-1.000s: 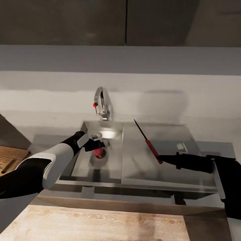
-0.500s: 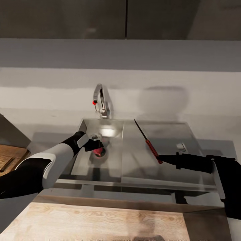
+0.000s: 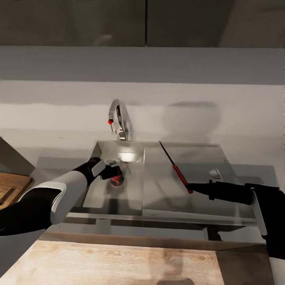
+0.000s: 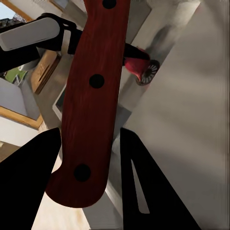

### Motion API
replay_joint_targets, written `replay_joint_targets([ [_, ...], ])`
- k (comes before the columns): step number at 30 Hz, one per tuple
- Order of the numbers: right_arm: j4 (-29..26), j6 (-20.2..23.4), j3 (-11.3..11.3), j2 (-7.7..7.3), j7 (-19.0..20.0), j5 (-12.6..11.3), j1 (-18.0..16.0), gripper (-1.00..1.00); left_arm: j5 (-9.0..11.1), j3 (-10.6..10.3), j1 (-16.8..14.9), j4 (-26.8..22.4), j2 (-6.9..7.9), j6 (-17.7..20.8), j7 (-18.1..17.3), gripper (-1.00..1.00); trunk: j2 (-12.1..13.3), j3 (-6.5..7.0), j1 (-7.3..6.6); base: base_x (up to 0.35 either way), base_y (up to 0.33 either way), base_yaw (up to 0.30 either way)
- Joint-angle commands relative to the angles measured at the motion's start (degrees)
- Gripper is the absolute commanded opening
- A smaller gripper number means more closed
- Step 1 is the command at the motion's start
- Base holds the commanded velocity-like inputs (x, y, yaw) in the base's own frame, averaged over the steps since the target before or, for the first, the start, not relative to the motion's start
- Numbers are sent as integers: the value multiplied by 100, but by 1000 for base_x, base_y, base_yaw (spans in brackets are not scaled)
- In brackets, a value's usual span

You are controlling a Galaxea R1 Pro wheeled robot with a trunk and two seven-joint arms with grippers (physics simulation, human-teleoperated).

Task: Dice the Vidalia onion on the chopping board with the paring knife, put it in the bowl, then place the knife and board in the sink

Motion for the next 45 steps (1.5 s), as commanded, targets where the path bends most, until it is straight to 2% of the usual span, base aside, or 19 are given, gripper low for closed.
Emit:
replay_joint_targets([
  [1,-2,56,-1,-4,3,-20,-6,-100,17,-64,-3,-23,7,24,-182,-100,-9,0,3,0,0,-107],
  [9,-4,55,12,-7,-9,33,-5,-100,-221,-79,5,-182,144,199,-1158,-100,-9,74,3,0,0,-107],
  [11,-2,51,14,-2,-13,51,-4,-100,-294,-83,6,-416,260,503,-1511,-100,-9,93,3,0,0,-105],
  [12,2,48,25,17,-32,62,-4,-100,-324,-94,6,-742,543,774,-1992,-100,-9,102,3,-66,0,-105],
  [13,4,48,27,21,-39,64,-4,-100,-327,-99,6,-800,620,815,-2114,-100,-9,112,3,-89,0,-105],
  [14,8,47,31,33,-64,67,-4,-100,-357,-158,5,-983,958,946,-2929,-100,-9,121,3,-236,0,-104],
  [16,17,47,32,33,-70,67,-5,-100,-437,-263,5,-1038,1108,977,-3587,-100,-9,140,3,-271,0,-104],
  [19,22,41,36,35,-75,68,-5,-100,-826,-652,6,-1351,1369,863,-5300,-100,-9,168,3,-287,0,-104],
  [21,22,0,39,36,-76,68,-4,-100,-1063,-798,33,-1825,1683,660,-6525,-100,-9,187,3,-184,0,-103],
  [22,24,-45,44,36,-77,66,-4,-100,-1142,-848,144,-2373,1960,605,-7072,-100,-9,196,3,-78,0,-103],
  [23,25,-68,66,37,-77,67,-4,-100,-1168,-867,249,-2798,2118,621,-7279,-100,-9,206,3,-50,0,-102],
  [26,26,-106,251,47,-114,74,-4,-100,-1210,-875,839,-4374,2472,964,-7483,-100,-9,234,3,-22,0,-101],
  [29,26,-117,408,64,-224,76,-4,-100,-1187,-722,1540,-5981,2762,1244,-7133,-100,-9,262,3,-6,0,-97],
  [33,5,-280,554,65,-299,83,-4,-100,-973,65,2316,-7609,2931,1538,-6867,-100,-9,300,3,-5,6,-74],
  [35,-35,-510,589,57,-305,85,-4,-100,-771,391,2511,-7894,2938,1565,-6880,-100,-9,319,3,-59,130,-26],
  [36,-66,-653,582,49,-308,85,-4,-100,-385,672,2755,-8088,2921,1559,-6931,-100,-9,329,3,-93,220,-10],
  [39,-95,-813,448,2,-313,83,-12,-100,228,838,3046,-8314,2868,1390,-6970,-100,-9,357,3,-121,257,-4],
  [41,-100,-890,339,-11,-315,83,-12,-100,307,852,3137,-8387,2835,1328,-6972,-100,-9,376,3,-140,273,-1],
  [45,-105,-1164,118,-21,-385,85,-13,-100,370,863,3370,-8472,2396,1132,-6957,-100,-9,414,3,-154,278,0],
])
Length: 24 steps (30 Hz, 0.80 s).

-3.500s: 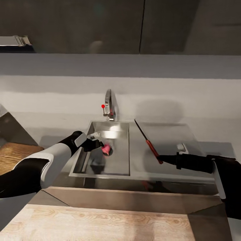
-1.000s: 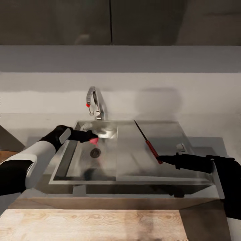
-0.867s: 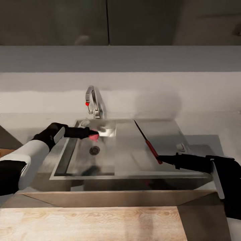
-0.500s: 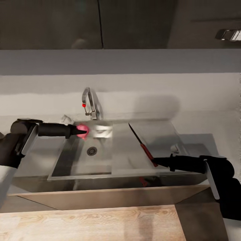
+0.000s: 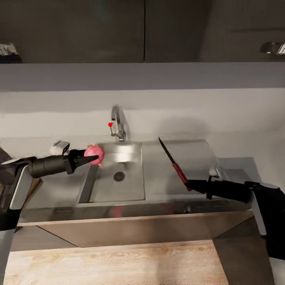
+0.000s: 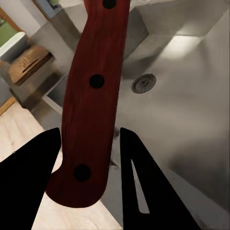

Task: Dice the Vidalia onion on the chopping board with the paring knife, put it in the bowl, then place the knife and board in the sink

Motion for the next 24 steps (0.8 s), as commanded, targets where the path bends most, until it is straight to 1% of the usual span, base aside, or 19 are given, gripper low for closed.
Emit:
replay_joint_targets([
  [1,-3,40,-8,2,-56,-16,-5,-100,18,0,81,-2,-40,8,-6,-100,-11,0,2,-158,279,0],
  [2,-3,22,3,16,-281,-16,-5,-100,1,2,229,-8,-80,-53,6,-100,-11,9,2,-149,281,5],
  [3,-3,15,19,21,-414,-16,-5,-100,-8,2,274,-10,-88,-107,10,-100,-11,19,2,-138,284,26],
  [5,-3,2,39,35,-669,-16,-5,-100,-20,5,320,-11,-95,-170,18,-100,-11,38,2,-121,290,65],
  [6,-3,-26,44,22,-885,-16,-4,-100,-25,9,339,-12,-93,-177,21,-100,-11,47,2,-81,301,124],
  [7,-3,-53,37,12,-944,-16,-5,-100,-27,10,344,-12,-92,-171,19,-100,-11,55,2,-52,306,137],
  [11,-3,-139,10,2,-1055,-16,-4,-100,-29,-2,351,-11,-108,-131,25,-100,-11,89,2,-19,313,151],
  [15,-3,-156,3,3,-1075,-16,-5,-100,-30,2,352,9,-116,102,31,-100,-11,123,2,-3,318,159],
  [21,-3,-149,-9,-4,-1078,-16,-5,-100,-38,2,352,53,-123,180,42,-100,-11,173,2,0,319,155],
  [23,1,-149,-13,1,-1080,-16,-3,-100,-29,2,352,78,-134,192,118,-100,-11,190,2,0,319,116],
  [24,3,-148,-6,2,-1081,-16,-2,-100,-10,1,352,85,-138,194,226,-100,-11,199,2,0,318,86],
])
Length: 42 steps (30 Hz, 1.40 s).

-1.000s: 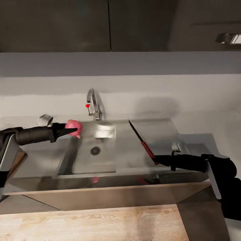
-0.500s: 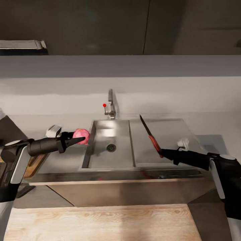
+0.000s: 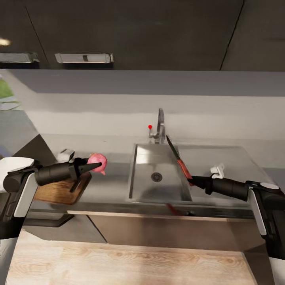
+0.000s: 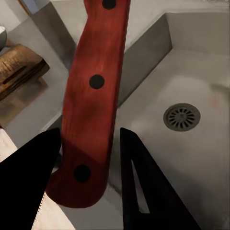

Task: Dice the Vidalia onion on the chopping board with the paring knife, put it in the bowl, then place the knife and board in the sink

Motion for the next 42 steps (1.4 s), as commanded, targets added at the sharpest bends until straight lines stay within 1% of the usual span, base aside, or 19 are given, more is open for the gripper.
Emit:
replay_joint_targets([
  [1,-3,50,-1,3,11,-16,-6,-100,42,-2,-3,6,0,36,65,-100,-11,-2,3,0,319,58],
  [2,-3,50,1,4,11,-16,-6,-100,61,-3,-4,9,-5,40,160,-100,-11,7,3,0,319,24],
  [6,-2,50,8,5,3,-9,-5,-100,87,0,-4,18,-13,51,215,-100,-11,43,3,0,319,8],
  [26,-2,59,17,2,2,-9,-1,-100,85,-1,-3,19,-15,64,175,-100,-11,225,3,0,319,0],
  [33,6,89,-13,-7,2,-14,-5,-100,75,1,-5,19,-15,59,179,-100,-11,291,3,0,303,0],
  [36,7,101,-14,-7,2,-15,-6,-100,21,-5,-4,19,-12,54,206,-100,-11,319,3,-43,68,-33],
  [38,8,107,-72,-7,2,-15,-7,-100,-41,-4,-4,23,-10,50,225,-100,-11,338,3,-41,22,-69],
  [40,7,115,-179,-8,2,-15,-6,-100,-194,-6,-4,41,-10,52,234,-100,-11,357,3,-14,7,-81],
  [42,7,118,-210,-8,2,-16,-4,-100,-286,-7,-3,49,-13,52,237,-100,-11,377,3,-7,4,-84],
])
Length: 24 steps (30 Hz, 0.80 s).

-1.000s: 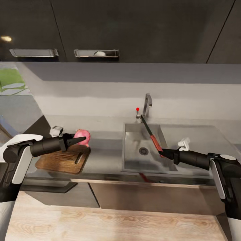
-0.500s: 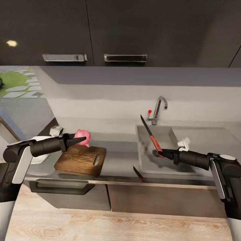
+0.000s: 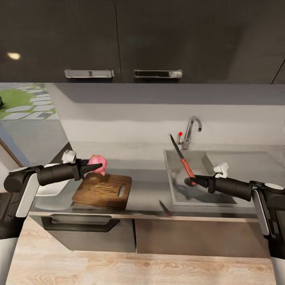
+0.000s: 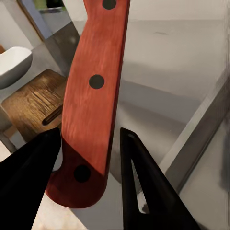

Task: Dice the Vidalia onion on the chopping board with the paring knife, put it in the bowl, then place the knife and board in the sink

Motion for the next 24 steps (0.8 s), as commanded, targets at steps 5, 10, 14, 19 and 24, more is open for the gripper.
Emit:
replay_joint_targets([
  [5,0,50,-44,0,12,-15,-10,-100,-147,-8,-4,160,-23,78,512,-100,-11,37,4,-1,0,-87],
  [10,-1,51,-45,0,12,-15,-7,-100,-159,-17,-5,265,-24,182,877,-100,-11,79,4,0,0,-70],
  [14,-4,47,-46,0,16,-15,-7,-100,-162,-20,-6,362,-24,222,1385,-100,-11,89,4,0,0,-12],
  [19,-10,451,-34,38,35,-25,-8,-100,-229,-286,-5,382,-24,606,2285,-100,-11,88,4,0,0,-2],
  [24,-10,800,-49,58,33,-29,-8,-100,-307,-811,-6,383,-24,672,2548,-100,-11,95,4,0,0,-55],
])
